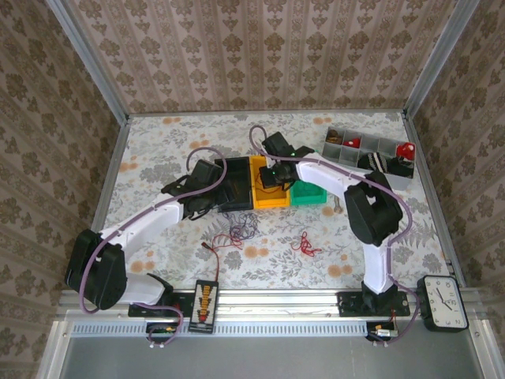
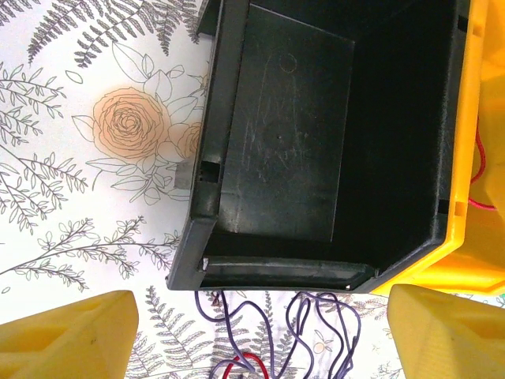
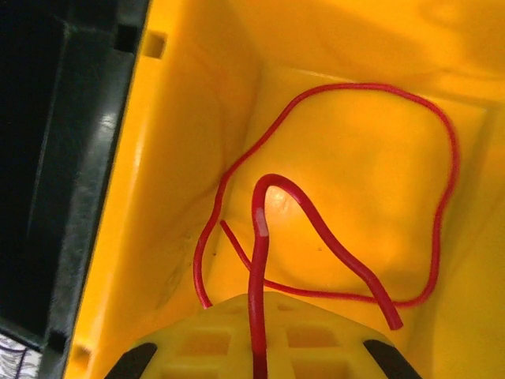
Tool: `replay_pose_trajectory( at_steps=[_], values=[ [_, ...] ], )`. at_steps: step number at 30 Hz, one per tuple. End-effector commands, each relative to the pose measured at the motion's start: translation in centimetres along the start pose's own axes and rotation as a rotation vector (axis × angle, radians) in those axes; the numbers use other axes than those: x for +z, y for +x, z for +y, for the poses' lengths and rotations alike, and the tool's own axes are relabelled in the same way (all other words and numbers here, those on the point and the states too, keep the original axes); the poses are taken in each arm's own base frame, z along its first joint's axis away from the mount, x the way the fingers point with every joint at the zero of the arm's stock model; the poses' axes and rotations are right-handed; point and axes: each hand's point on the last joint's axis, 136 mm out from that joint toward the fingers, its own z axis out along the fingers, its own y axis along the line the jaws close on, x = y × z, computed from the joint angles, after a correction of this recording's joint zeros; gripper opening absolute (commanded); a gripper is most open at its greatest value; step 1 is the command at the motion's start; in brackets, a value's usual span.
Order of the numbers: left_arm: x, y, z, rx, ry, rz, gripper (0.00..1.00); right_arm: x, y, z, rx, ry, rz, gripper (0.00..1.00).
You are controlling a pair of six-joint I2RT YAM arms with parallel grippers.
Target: Untangle the cables
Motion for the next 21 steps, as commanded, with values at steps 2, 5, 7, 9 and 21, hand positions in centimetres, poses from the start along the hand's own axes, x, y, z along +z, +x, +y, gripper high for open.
replay_pose_trajectory(
  at_steps=[2,5,7,9,21],
  values=[
    [0.5,0.4,0.4,-0.019,-0.011,0.019,0.83,1.9,2.0,-0.6,-0.009,0.02,0.133,0.1],
    [0.7,0.4,0.2,-0.019,-0.01,0.025,0.83,3.4,2.6,-0.9,0.001,0.03,0.17,0.1],
    [0.9,0.4,0.1,-0.018,-0.007,0.029,0.83,4.3,3.2,-1.1,0.009,0.035,0.196,0.11],
    [0.9,0.3,-0.1,-0.016,-0.006,0.03,0.83,5.0,3.6,-1.3,0.016,0.039,0.212,0.11],
    [1.2,-0.1,-0.8,-0.006,0.006,0.036,0.83,1.6,0.6,-1.2,0.025,0.06,0.089,0.32]
  ],
)
